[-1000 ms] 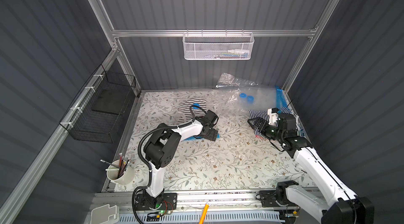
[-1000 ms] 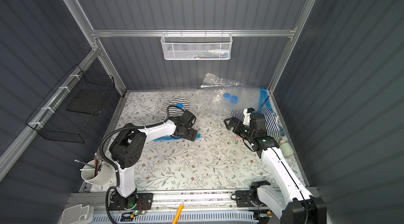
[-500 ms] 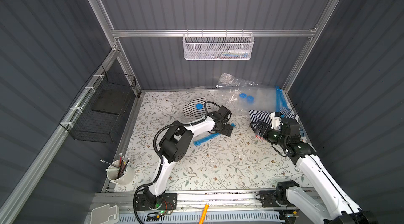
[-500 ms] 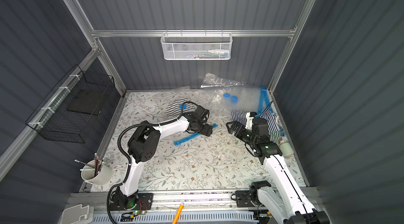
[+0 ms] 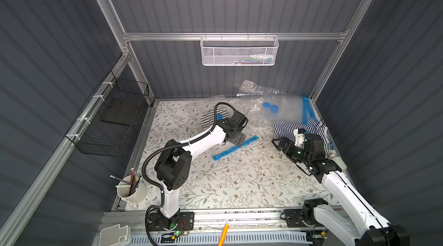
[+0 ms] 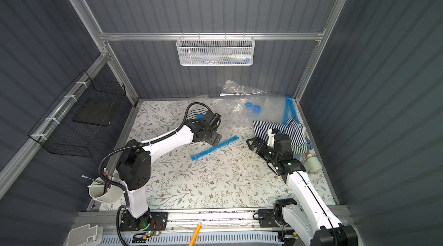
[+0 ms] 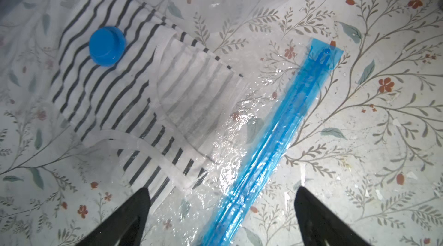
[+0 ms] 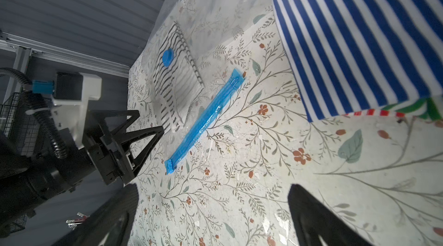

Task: Take the tank top out of the vacuum bag
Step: Adjust the vacuum bag at the center of the board.

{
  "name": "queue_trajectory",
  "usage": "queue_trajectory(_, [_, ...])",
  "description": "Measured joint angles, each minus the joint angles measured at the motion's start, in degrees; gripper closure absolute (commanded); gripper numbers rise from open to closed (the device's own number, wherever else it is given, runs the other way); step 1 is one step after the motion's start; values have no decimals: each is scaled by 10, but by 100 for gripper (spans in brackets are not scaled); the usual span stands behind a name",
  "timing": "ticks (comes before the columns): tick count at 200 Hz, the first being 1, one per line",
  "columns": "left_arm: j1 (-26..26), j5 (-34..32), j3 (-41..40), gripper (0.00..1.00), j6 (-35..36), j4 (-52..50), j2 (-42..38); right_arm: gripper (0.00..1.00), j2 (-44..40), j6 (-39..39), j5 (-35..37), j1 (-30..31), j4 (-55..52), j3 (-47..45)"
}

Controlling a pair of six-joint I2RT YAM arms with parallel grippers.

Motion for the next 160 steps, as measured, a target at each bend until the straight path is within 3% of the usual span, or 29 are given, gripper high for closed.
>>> queue_trajectory(47, [-2,42,-61,12,22,5,2,1,0,4,-2,0,7,-1])
queue_trajectory(160, [-16,41,-62,20,26,10,47,1,33,5,-4,0,22,-4])
